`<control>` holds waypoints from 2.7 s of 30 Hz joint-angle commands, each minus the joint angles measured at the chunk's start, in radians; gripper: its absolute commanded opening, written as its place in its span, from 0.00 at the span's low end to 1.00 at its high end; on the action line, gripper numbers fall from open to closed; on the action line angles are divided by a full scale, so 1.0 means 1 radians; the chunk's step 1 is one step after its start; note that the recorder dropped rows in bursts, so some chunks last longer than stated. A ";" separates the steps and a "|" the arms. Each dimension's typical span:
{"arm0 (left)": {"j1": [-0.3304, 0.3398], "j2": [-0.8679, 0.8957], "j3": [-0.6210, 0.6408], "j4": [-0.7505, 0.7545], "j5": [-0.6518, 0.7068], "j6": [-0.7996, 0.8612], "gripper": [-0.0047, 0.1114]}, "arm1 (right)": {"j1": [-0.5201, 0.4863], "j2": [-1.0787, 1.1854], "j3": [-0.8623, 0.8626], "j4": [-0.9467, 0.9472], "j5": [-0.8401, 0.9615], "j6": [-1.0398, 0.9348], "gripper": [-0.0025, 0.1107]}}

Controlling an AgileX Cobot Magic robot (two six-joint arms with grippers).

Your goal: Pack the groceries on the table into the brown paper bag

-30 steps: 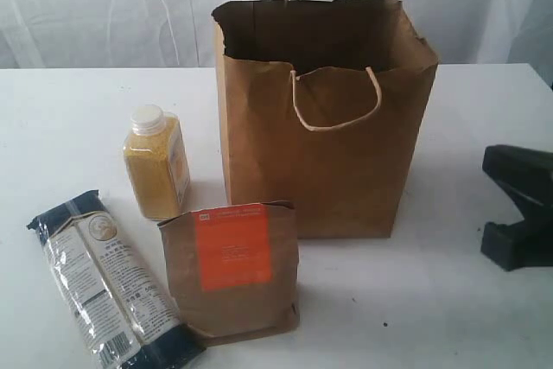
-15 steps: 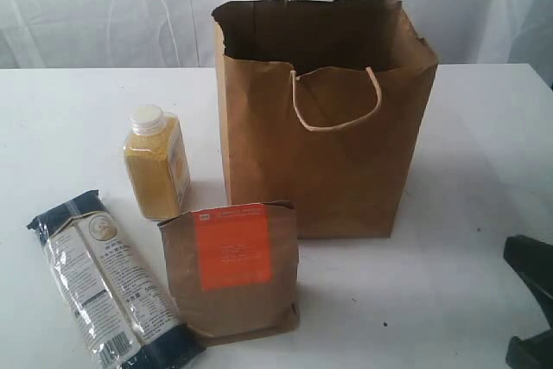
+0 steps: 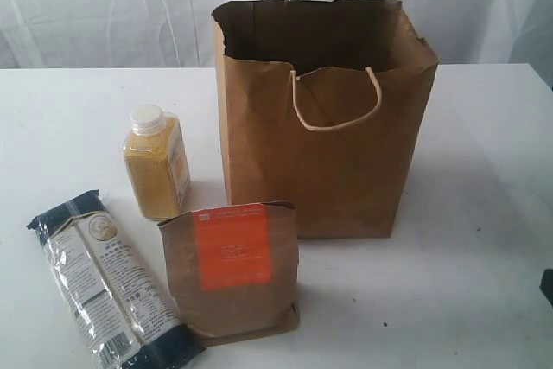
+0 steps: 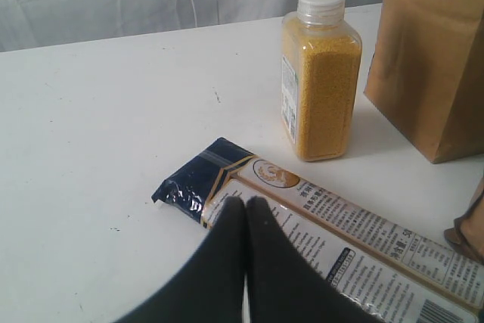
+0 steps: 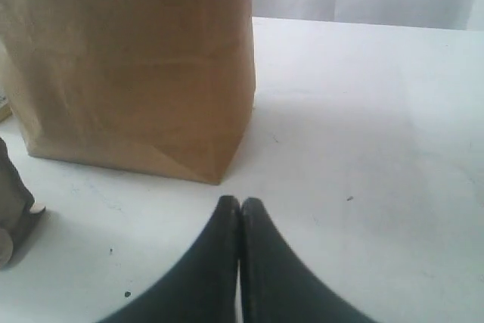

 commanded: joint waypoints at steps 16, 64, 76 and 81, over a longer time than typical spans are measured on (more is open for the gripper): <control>-0.004 -0.005 0.003 -0.004 -0.001 -0.001 0.04 | -0.112 -0.119 0.005 0.000 0.103 0.003 0.02; -0.004 -0.005 0.003 -0.172 -0.106 -0.371 0.04 | -0.124 -0.119 0.005 0.000 0.103 0.003 0.02; -0.004 -0.005 -0.011 -0.150 -0.316 -0.659 0.04 | -0.124 -0.119 0.005 0.000 0.103 0.003 0.02; -0.017 -0.005 -0.158 0.401 -0.309 -0.889 0.04 | -0.124 -0.119 0.005 0.000 0.103 0.003 0.02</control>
